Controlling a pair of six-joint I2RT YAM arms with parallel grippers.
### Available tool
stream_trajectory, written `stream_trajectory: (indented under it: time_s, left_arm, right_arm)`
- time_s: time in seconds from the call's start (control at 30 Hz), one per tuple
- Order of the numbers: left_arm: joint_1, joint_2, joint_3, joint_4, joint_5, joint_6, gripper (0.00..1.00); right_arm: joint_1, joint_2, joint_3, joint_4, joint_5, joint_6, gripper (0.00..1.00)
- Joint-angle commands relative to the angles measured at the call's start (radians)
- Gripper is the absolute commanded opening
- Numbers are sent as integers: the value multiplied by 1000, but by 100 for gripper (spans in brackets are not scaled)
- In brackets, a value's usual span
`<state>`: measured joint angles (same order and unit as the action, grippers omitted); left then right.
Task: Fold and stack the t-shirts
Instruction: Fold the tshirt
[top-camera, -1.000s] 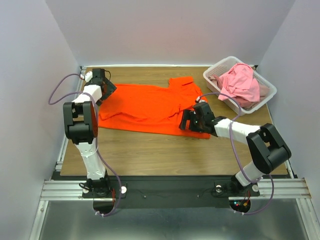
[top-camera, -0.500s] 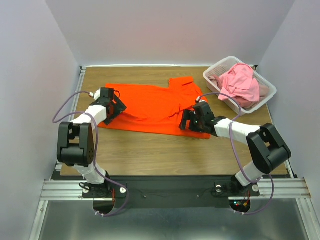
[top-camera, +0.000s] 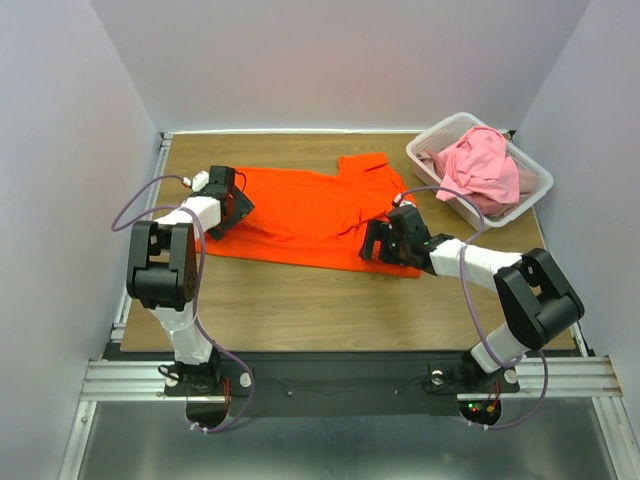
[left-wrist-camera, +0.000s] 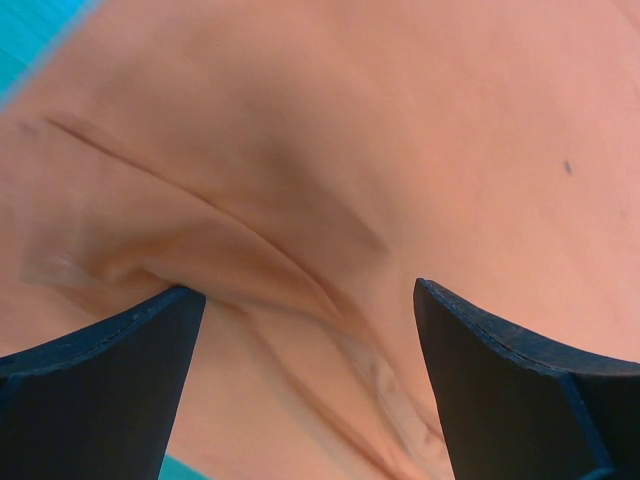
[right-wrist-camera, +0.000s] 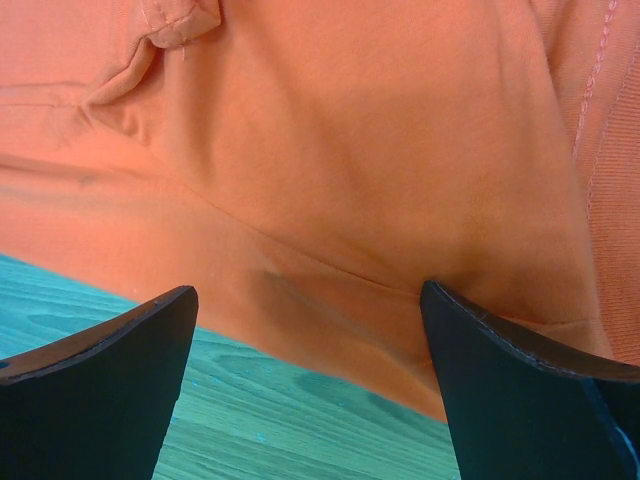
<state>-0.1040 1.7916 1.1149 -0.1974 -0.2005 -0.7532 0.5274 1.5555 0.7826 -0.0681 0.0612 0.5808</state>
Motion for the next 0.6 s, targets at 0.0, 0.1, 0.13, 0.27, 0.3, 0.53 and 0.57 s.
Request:
stream_trajectory:
  time_s: [0.0, 0.1, 0.13, 0.27, 0.3, 0.53, 0.57]
  left_arm:
    - [50, 32, 84, -53, -71, -12, 99]
    - [66, 87, 158, -50, -70, -6, 99]
    - [70, 106, 184, -63, -68, -3, 99]
    - [95, 201, 318, -106, -59, 6, 99]
    - [95, 212, 365, -112, -56, 11, 99]
    - [95, 137, 373, -168, -71, 20, 99]
    - [95, 76, 302, -157, -59, 20, 99]
  right_arm:
    - [3, -2, -43, -73, 58, 10, 100]
    - [3, -2, -48, -78, 61, 10, 100]
    - [2, -2, -49, -81, 61, 10, 100]
    - [2, -15, -54, -87, 72, 8, 100]
    - [0, -18, -54, -90, 74, 7, 100]
    - [0, -57, -48, -94, 63, 4, 100]
    - [0, -72, -46, -95, 57, 2, 100]
